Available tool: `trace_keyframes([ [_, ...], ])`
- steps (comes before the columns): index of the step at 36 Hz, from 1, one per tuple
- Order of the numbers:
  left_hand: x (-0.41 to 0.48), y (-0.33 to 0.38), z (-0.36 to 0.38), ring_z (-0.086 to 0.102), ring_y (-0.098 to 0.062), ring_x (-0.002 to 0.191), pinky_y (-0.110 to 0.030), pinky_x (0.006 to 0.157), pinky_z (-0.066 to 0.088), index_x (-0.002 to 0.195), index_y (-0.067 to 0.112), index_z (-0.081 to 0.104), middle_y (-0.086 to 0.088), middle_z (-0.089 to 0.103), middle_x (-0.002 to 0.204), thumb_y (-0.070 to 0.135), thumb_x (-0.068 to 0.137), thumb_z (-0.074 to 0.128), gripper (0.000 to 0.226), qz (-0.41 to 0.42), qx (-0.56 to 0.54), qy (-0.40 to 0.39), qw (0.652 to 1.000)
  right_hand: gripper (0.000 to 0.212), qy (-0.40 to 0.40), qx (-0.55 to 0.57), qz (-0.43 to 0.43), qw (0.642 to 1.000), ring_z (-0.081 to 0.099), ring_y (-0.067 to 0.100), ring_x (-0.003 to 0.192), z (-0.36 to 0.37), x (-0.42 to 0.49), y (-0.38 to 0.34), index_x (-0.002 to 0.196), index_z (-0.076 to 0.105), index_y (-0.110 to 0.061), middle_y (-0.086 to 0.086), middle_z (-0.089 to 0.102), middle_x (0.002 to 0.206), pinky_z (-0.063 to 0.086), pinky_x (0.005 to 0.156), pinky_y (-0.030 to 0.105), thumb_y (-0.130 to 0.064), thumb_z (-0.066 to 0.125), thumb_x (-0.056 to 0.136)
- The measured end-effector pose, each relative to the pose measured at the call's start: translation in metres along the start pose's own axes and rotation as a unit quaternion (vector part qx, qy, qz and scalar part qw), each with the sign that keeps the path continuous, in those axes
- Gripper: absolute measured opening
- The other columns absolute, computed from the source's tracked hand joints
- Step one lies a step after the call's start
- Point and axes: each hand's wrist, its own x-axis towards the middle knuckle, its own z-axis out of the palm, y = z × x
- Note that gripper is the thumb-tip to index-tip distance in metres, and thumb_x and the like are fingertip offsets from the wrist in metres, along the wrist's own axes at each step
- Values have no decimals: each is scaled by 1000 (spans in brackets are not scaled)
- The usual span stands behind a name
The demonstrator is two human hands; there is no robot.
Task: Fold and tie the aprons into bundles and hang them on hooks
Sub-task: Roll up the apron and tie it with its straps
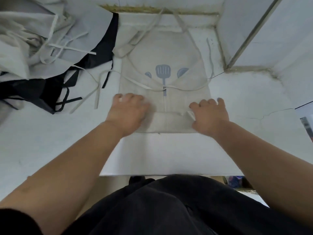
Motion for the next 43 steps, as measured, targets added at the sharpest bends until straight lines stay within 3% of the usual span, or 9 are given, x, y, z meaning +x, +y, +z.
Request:
trace_keyframes([
  [3, -1, 32, 3, 8, -23, 145, -48, 116, 2, 150, 22, 18, -2, 9, 159, 9, 97, 38, 59, 122, 27, -16, 992, 51, 40, 29, -83, 995, 32, 29, 131, 5, -1, -22, 139, 36, -22, 7, 35, 143, 12, 114, 42, -17, 44, 88],
  [6, -2, 46, 21, 3, -21, 148, -37, 118, 1, 154, 18, 5, -4, -2, 162, 14, 101, 29, 58, 103, -111, -50, 987, 55, 2, 110, -119, 987, 21, 24, 140, 18, -1, -39, 150, 17, -18, 5, 17, 157, 8, 116, 37, -35, 29, 99],
  [13, -11, 26, 49, -25, -23, 144, -45, 116, -14, 148, 41, -15, 0, -27, 157, 73, 88, 12, 74, -18, -153, -74, 985, 112, -17, 99, -90, 991, 14, 28, 138, 46, 4, -23, 148, 2, -22, 3, 2, 157, 0, 118, 41, -85, -23, 59],
  [19, -17, 13, 50, -26, -29, 143, -56, 114, -10, 149, 37, -18, -7, -30, 155, 86, 75, 14, 94, -105, -163, -94, 977, 133, -28, 114, -83, 990, 2, 24, 144, 44, 5, -6, 150, -2, -23, 4, -6, 158, -7, 117, 36, -101, 0, 42],
  [26, -23, 2, 42, -18, -34, 145, -56, 115, -10, 151, 24, -15, -18, -20, 157, 90, 70, 16, 109, -109, -98, -106, 983, 90, 42, 182, -112, 976, 37, 23, 131, 35, -1, -4, 141, 38, -23, 1, 37, 145, 15, 115, 33, -79, 46, 72],
  [29, -19, 6, 34, -16, -31, 146, -55, 112, -14, 152, 11, -5, -15, -15, 158, 87, 73, 22, 114, -83, -55, -84, 991, 85, 65, 162, -132, 976, 57, 27, 102, 30, 1, -6, 124, 58, -18, 0, 56, 120, 35, 99, 38, -81, 30, 73],
  [33, -18, 8, 31, 13, -24, 141, -33, 116, 12, 151, 14, 19, -3, 10, 156, 81, 70, 22, 105, 18, -156, -24, 987, 95, 49, 155, -145, 976, 59, 23, 96, 22, 2, -4, 119, 62, -19, -2, 59, 110, 38, 95, 37, -83, 10, 74],
  [40, -2, -3, 14, 52, -25, 114, -36, 92, 45, 128, 18, 56, -3, 55, 125, 28, 94, 49, 36, 21, -189, -25, 981, 61, -55, 193, -120, 972, 43, 16, 129, -2, 4, 2, 133, 52, -29, -10, 43, 142, 38, 104, 37, -64, 53, 82],
  [43, 4, -10, 2, 58, -26, 92, -40, 79, 47, 105, 16, 65, -5, 59, 98, 28, 97, 43, 27, 4, -215, -55, 975, 13, -73, 177, -123, 974, 57, 21, 99, -9, 16, 6, 90, 64, -28, -5, 61, 100, 51, 83, 38, -32, 60, 79],
])
